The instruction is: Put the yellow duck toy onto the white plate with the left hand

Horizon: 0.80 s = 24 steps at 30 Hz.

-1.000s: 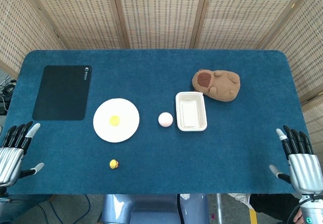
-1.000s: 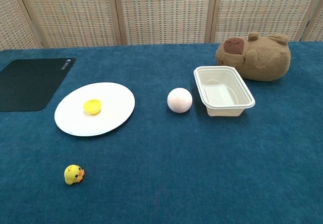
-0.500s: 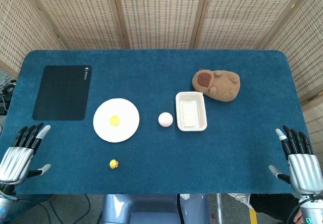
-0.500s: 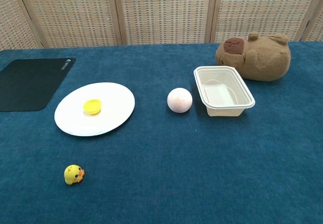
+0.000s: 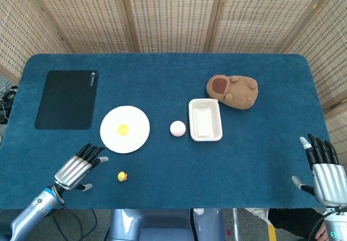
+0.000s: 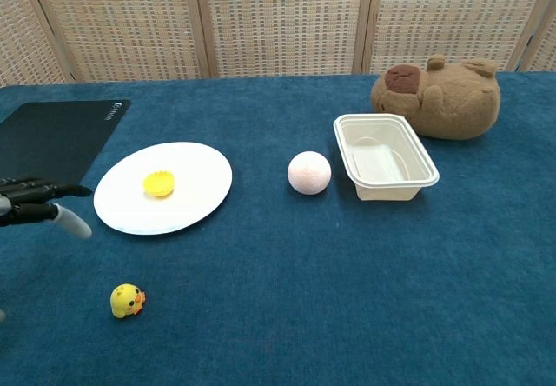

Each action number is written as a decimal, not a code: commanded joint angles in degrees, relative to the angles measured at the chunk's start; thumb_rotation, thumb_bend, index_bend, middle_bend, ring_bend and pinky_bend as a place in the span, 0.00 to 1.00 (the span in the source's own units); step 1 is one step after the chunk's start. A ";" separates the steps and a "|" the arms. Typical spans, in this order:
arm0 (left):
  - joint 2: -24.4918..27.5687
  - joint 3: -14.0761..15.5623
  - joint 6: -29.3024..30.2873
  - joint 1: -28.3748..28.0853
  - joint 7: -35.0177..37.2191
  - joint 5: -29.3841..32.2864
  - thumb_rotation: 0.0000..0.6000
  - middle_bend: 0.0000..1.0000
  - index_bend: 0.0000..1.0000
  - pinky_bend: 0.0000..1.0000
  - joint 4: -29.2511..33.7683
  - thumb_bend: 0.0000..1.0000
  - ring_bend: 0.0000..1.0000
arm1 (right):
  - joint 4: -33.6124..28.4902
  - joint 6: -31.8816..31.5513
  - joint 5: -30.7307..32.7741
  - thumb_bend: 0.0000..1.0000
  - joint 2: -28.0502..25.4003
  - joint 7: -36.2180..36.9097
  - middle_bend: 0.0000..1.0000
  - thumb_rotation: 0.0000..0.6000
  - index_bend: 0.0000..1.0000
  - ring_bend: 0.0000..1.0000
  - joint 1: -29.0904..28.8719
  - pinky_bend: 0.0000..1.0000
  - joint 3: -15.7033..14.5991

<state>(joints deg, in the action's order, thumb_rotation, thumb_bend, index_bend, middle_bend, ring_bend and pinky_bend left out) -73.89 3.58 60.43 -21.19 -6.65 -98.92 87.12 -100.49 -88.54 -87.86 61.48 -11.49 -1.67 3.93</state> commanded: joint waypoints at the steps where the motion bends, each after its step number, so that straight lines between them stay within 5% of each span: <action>1: -2.15 0.25 -0.77 -1.72 0.12 -1.47 1.00 0.00 0.30 0.00 -1.88 0.16 0.00 | 0.27 0.50 0.42 0.00 0.38 -0.64 0.00 1.00 0.00 0.00 -0.22 0.00 0.03; 24: -10.95 0.08 -3.35 -8.09 -3.62 -2.62 1.00 0.00 0.41 0.00 -7.67 0.22 0.00 | 1.03 1.55 2.09 0.00 1.56 -2.49 0.00 1.00 0.00 0.00 -0.73 0.00 0.23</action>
<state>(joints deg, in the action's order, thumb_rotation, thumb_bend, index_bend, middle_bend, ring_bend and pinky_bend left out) -84.69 3.61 57.28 -29.11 -10.06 -101.72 79.44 -99.46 -86.98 -85.76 63.04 -13.98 -2.40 4.17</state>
